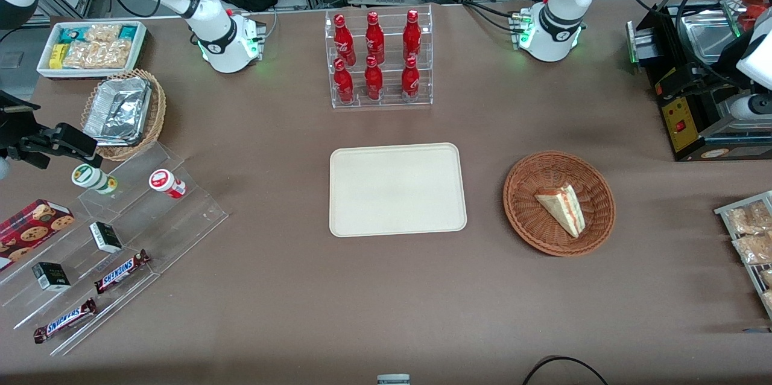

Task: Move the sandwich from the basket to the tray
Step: 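Move the left gripper down over the wrapped sandwich in the wicker basket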

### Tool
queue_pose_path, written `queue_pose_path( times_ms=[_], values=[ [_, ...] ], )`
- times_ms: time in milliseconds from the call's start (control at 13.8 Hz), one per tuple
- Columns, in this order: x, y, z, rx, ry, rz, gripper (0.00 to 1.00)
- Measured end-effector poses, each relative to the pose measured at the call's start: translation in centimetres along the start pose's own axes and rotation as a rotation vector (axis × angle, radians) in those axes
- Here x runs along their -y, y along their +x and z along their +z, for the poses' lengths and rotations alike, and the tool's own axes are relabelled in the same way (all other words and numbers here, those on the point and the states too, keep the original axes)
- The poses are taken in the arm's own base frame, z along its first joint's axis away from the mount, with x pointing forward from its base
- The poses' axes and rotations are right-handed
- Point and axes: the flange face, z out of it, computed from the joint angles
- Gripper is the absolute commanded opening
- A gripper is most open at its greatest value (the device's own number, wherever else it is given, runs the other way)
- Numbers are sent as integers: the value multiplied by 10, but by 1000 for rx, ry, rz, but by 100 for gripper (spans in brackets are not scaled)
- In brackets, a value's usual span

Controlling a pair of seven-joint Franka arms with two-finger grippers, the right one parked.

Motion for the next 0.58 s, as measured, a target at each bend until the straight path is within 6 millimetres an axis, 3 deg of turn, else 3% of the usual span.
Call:
queue_pose_path(
  times_ms=[362, 580],
  values=[
    [1, 1, 3, 7, 7, -1, 100],
    [0, 19, 28, 44, 15, -6, 100]
  ],
)
